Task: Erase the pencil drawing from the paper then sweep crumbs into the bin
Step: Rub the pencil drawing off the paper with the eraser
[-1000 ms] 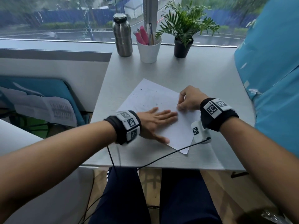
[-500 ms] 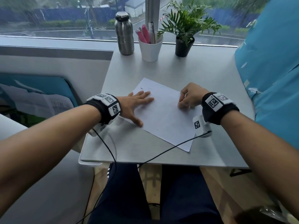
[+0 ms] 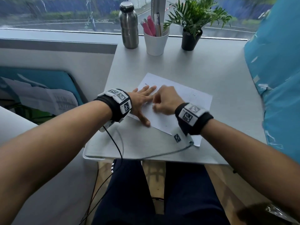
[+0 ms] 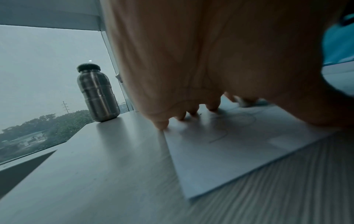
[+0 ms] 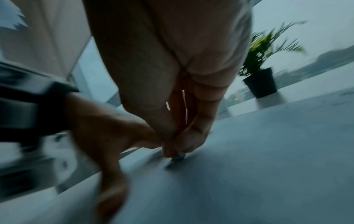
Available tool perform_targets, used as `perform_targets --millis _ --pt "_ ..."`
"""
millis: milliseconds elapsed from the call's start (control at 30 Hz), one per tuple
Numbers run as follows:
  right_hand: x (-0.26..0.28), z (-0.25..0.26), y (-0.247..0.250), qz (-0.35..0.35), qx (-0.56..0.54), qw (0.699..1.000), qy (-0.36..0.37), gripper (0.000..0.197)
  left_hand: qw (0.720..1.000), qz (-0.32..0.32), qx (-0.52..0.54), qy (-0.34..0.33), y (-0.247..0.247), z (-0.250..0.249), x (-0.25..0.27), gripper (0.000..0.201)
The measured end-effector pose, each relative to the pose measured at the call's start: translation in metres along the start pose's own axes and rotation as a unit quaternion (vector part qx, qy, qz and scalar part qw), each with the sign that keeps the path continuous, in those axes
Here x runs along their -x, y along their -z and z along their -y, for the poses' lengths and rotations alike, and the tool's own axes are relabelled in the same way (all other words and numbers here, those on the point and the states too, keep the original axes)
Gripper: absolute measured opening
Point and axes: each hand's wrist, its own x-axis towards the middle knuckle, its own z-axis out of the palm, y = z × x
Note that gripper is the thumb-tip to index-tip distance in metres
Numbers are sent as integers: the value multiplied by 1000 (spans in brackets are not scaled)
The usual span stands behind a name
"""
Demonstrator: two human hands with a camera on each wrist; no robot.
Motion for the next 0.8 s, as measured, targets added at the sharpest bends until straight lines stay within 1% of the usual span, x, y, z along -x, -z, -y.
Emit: perform_targets --millis 33,67,100,200,233,267,367,433,467,533,600,633,667,733,767,800 --pt "9 4 -4 32 0 999 29 5 1000 3 -1 1 -1 0 -1 141" --pt "12 4 -3 58 2 997 41 6 1000 6 -3 2 -1 0 -1 141" --pt "8 0 2 61 6 997 41 7 1000 8 -3 2 -1 0 -2 141" --pt "-19 -20 27 -11 -8 1000 -15 13 1000 5 3 4 -1 -1 -1 140" --pt "-22 -23 29 -25 -15 999 -22 13 1000 4 4 6 0 -2 -1 139" --pt "-19 -20 27 -23 -14 1000 -14 12 1000 2 5 6 0 -2 0 139" --pt "10 -1 2 54 7 997 50 7 1000 -3 12 -5 -1 -2 1 138" --pt "12 -4 5 78 9 995 56 7 1000 -1 9 -5 -1 -2 1 138" --pt "1 -9 14 61 10 997 38 9 1000 0 7 -3 -1 -2 1 138" --pt "-23 -22 34 7 13 1000 -1 13 1000 5 6 1 0 -4 2 138" --pt "-29 -23 36 -21 19 1000 -11 14 1000 6 3 6 1 -6 1 139" --pt "-22 -18 29 -13 23 1000 1 12 1000 6 1 8 1 -5 1 139" --pt "-10 -10 18 9 26 999 21 10 1000 6 2 8 1 -5 1 140" --pt "15 0 2 68 16 996 59 8 1000 8 5 7 1 -4 2 139" --pt "17 -2 3 81 9 995 61 8 1000 11 5 7 1 -4 2 139" --pt "11 -7 10 74 5 996 50 9 1000 13 2 7 1 -6 3 139"
